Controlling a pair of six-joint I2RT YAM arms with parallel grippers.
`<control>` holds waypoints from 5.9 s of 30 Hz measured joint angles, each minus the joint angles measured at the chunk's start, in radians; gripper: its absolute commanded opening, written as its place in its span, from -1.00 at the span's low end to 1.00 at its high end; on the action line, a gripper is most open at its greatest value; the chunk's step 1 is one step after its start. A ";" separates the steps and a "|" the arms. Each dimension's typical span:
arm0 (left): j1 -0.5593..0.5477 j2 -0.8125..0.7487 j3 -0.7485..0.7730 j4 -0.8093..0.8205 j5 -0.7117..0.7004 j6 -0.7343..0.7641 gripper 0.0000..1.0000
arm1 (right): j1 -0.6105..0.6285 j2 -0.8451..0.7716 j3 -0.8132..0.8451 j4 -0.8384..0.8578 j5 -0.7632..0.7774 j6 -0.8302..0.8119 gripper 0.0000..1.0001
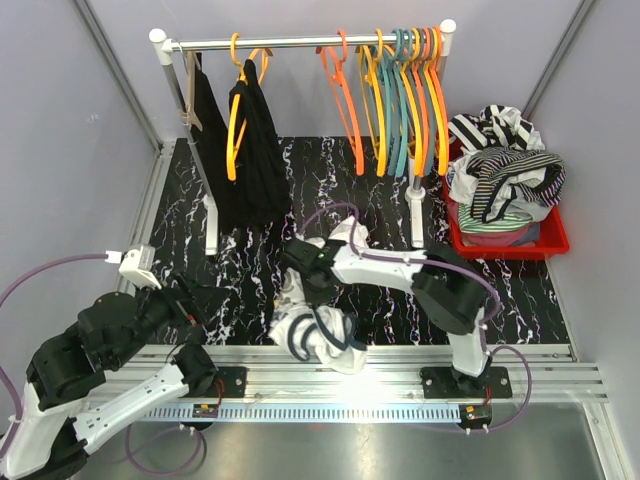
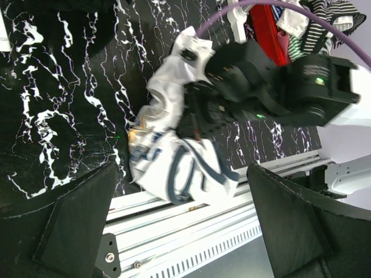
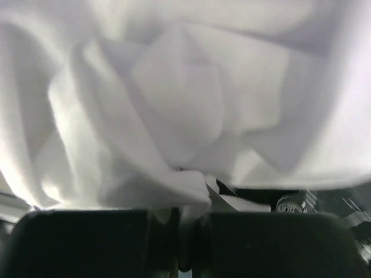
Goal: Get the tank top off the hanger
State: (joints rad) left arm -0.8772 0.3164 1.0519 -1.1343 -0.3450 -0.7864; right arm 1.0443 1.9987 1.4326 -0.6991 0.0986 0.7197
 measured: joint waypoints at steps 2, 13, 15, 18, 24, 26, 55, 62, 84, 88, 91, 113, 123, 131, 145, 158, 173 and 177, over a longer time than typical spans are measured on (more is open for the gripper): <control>0.000 0.001 -0.001 0.003 0.004 0.003 0.98 | -0.003 -0.088 -0.096 -0.013 0.023 0.015 -1.00; 0.000 -0.007 -0.061 0.078 0.106 0.007 0.98 | -0.317 -1.025 -0.574 -0.163 0.171 0.269 -1.00; 0.000 -0.003 -0.061 0.085 0.124 0.008 0.98 | -0.364 -1.121 -0.554 -0.215 0.215 0.285 -1.00; 0.000 0.027 -0.047 0.088 0.142 0.012 0.98 | -0.465 -1.151 -0.515 -0.265 0.269 0.289 -1.00; 0.000 0.130 0.017 0.091 0.173 0.036 0.98 | -0.853 -1.048 -0.349 -0.265 0.274 0.192 -1.00; 0.000 0.147 0.034 0.090 0.180 0.040 0.98 | -1.014 -0.996 -0.260 -0.249 0.217 0.146 -1.00; 0.000 0.240 0.092 0.142 0.193 0.083 0.98 | -1.546 0.040 0.864 0.111 -0.540 0.231 -0.04; 0.000 0.245 0.084 0.175 0.195 0.094 0.98 | -1.465 0.065 0.984 -0.103 -0.373 0.068 0.99; 0.000 0.504 0.560 0.162 0.028 0.351 0.98 | -1.225 -1.067 0.135 -0.136 -0.452 -0.126 0.99; 0.000 0.640 0.675 0.151 -0.023 0.424 0.98 | -1.178 -1.238 -0.050 -0.056 -0.666 -0.069 1.00; 0.002 0.715 0.726 0.146 -0.045 0.466 0.98 | -1.160 -1.313 -0.201 0.036 -0.890 0.026 1.00; 0.365 1.220 1.171 0.030 -0.003 0.650 0.98 | -0.877 -1.138 -0.256 -0.433 -1.014 -0.278 1.00; 0.430 1.284 1.158 0.042 0.018 0.681 0.89 | -0.827 -1.123 -0.226 -0.477 -0.953 -0.320 1.00; 0.430 1.305 1.056 0.059 0.098 0.703 0.71 | -0.820 -1.099 -0.225 -0.477 -0.926 -0.330 0.99; 0.462 1.368 1.052 0.089 0.094 0.729 -1.00 | -0.816 -1.091 -0.225 -0.476 -0.901 -0.331 0.99; 0.460 1.355 1.102 0.104 0.080 0.729 -1.00 | -0.816 -1.090 -0.225 -0.474 -0.892 -0.331 1.00; 0.311 0.946 0.711 0.167 0.075 0.702 -1.00 | -0.816 -1.084 -0.275 -0.407 -0.875 -0.328 1.00; 0.260 0.687 0.444 0.126 0.089 0.643 -1.00 | -0.815 -1.060 -0.292 -0.364 -0.877 -0.320 0.99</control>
State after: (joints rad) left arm -0.6174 1.0039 1.4956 -1.0088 -0.2562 -0.1436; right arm 0.2291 0.9390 1.1404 -1.0634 -0.7784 0.3996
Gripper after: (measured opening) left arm 0.154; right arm 0.994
